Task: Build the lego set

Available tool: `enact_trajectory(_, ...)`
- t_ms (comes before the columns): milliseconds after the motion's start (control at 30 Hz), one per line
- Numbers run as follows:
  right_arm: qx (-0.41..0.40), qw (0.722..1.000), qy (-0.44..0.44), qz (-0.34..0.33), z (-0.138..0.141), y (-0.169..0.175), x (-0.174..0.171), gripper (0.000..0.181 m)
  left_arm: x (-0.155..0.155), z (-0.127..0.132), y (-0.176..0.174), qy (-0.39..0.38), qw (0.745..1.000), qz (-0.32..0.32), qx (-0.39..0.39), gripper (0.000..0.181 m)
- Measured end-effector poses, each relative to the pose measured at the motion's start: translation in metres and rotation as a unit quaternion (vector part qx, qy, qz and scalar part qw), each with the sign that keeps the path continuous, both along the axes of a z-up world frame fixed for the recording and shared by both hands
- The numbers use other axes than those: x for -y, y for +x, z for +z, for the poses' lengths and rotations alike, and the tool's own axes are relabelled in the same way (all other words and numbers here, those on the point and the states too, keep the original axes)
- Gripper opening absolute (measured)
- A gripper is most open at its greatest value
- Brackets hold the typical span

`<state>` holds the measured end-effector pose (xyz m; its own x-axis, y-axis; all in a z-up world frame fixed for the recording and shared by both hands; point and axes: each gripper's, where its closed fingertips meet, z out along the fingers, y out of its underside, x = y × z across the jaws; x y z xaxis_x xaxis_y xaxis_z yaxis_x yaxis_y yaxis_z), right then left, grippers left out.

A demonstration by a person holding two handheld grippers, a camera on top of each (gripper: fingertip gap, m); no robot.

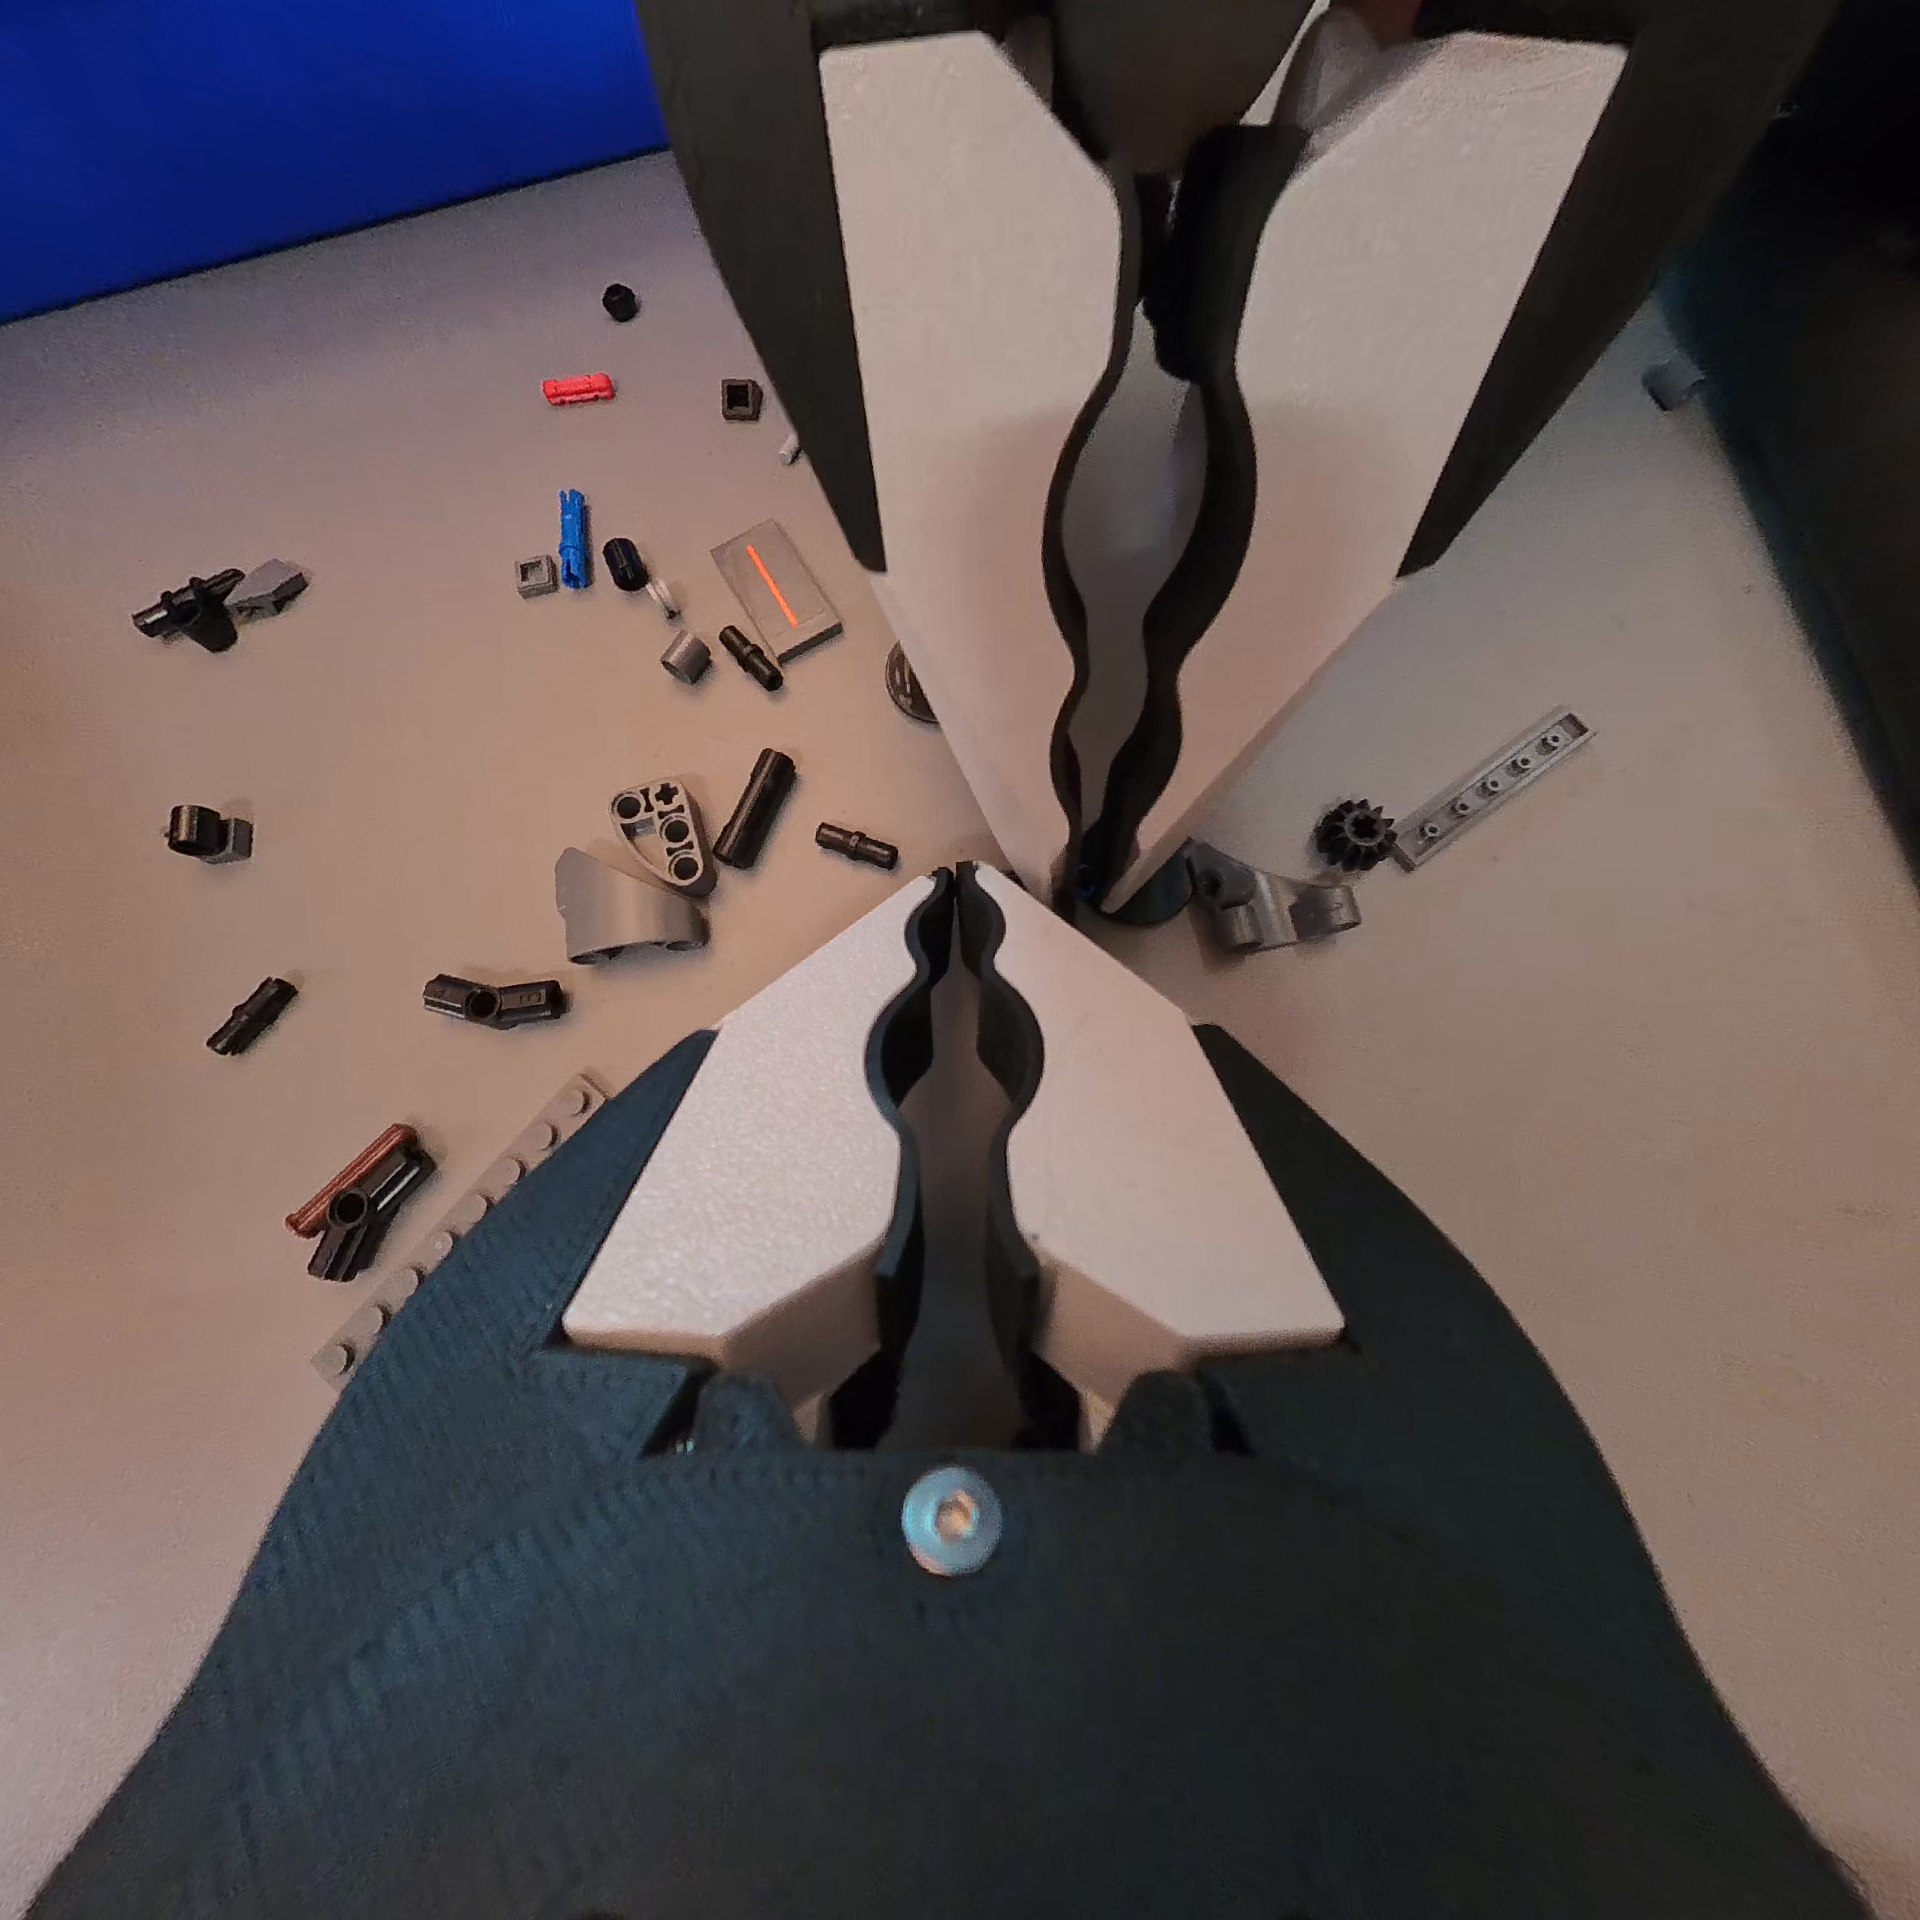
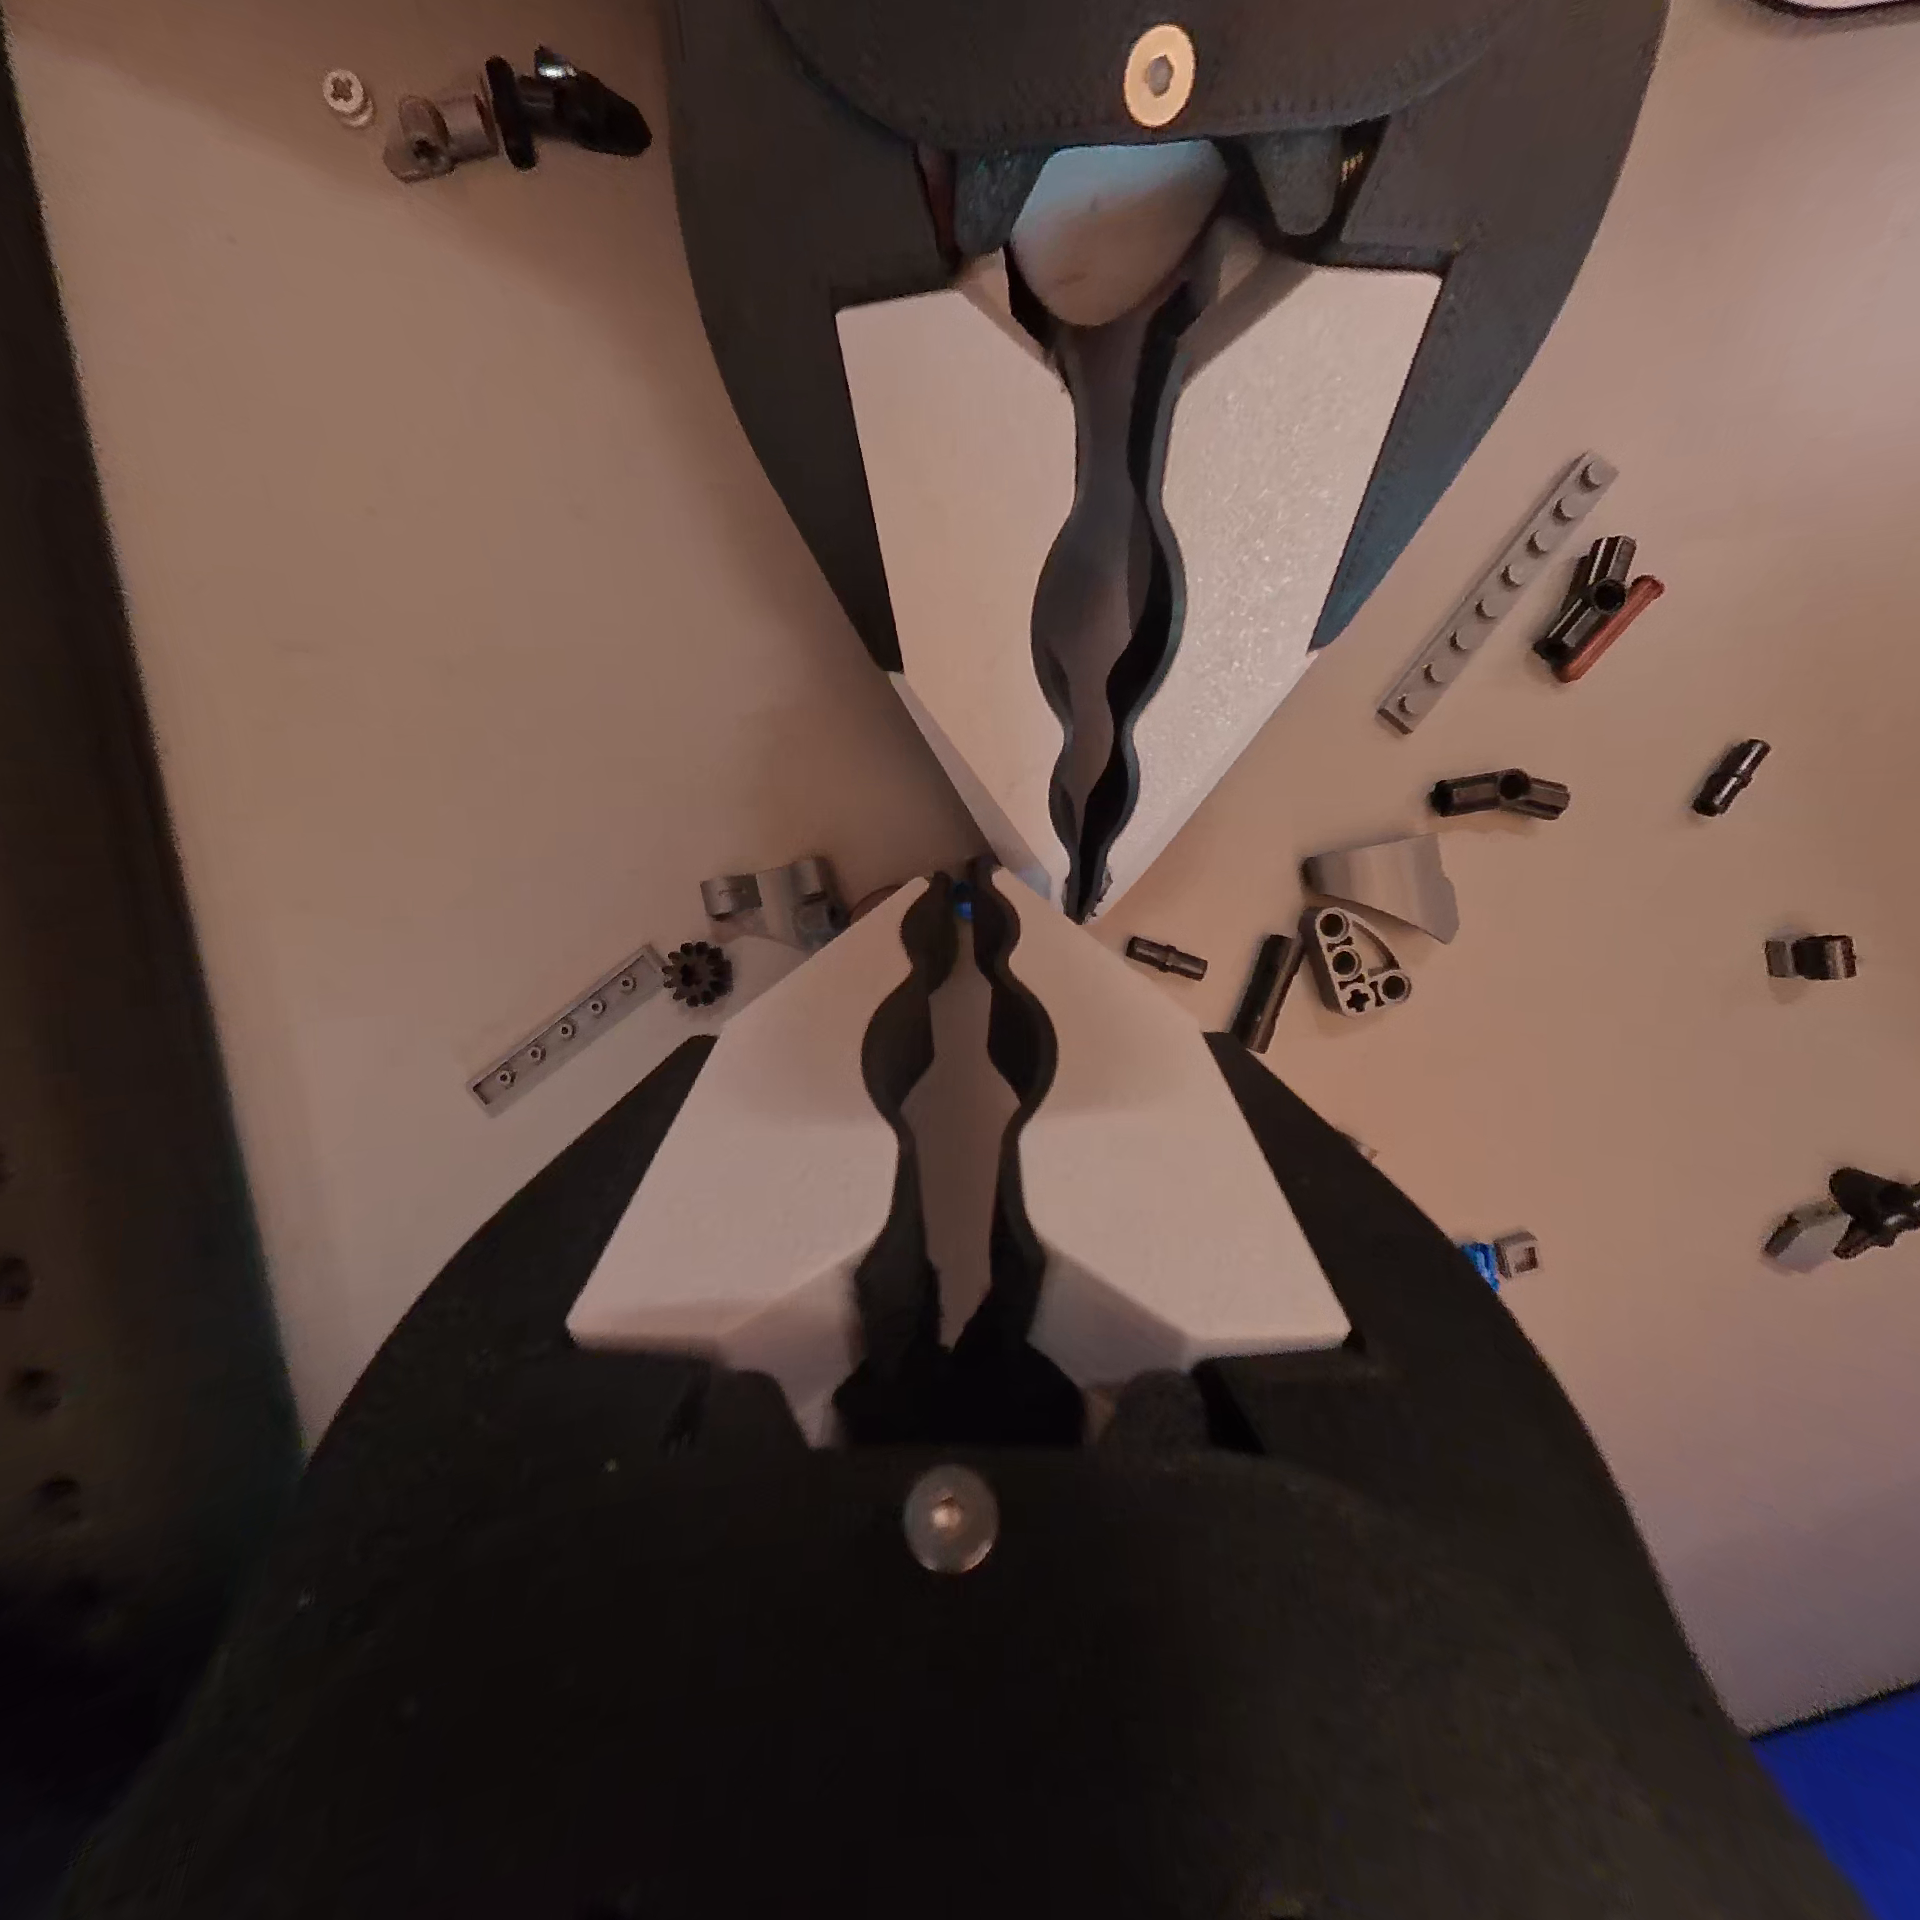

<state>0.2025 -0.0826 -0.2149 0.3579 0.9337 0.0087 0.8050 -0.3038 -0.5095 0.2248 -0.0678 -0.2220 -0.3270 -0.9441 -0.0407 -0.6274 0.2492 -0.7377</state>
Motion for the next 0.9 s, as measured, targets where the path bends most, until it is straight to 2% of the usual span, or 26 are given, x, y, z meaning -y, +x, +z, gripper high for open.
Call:
enact_trajectory(300,-0.033,0.999,-0.012,-0.017,0.005,0.002,-0.001,0.007,0.000,0.000,0.000,-0.005,1.000,-0.003,-0.002,0.000)
enact_trajectory(600,-0.024,0.999,-0.013,-0.020,0.001,0.004,-0.002,0.000,0.000,0.000,0.000,-0.004,1.000,-0.003,-0.002,0.000)
enact_trajectory(733,-0.044,0.999,-0.010,-0.030,0.010,0.008,-0.001,0.000,-0.003,-0.001,-0.001,-0.012,1.000,0.006,-0.005,0.000)
enact_trajectory(900,-0.022,0.999,-0.025,-0.034,0.004,0.021,0.008,0.008,-0.005,-0.001,-0.002,-0.009,1.000,0.006,-0.004,0.000)
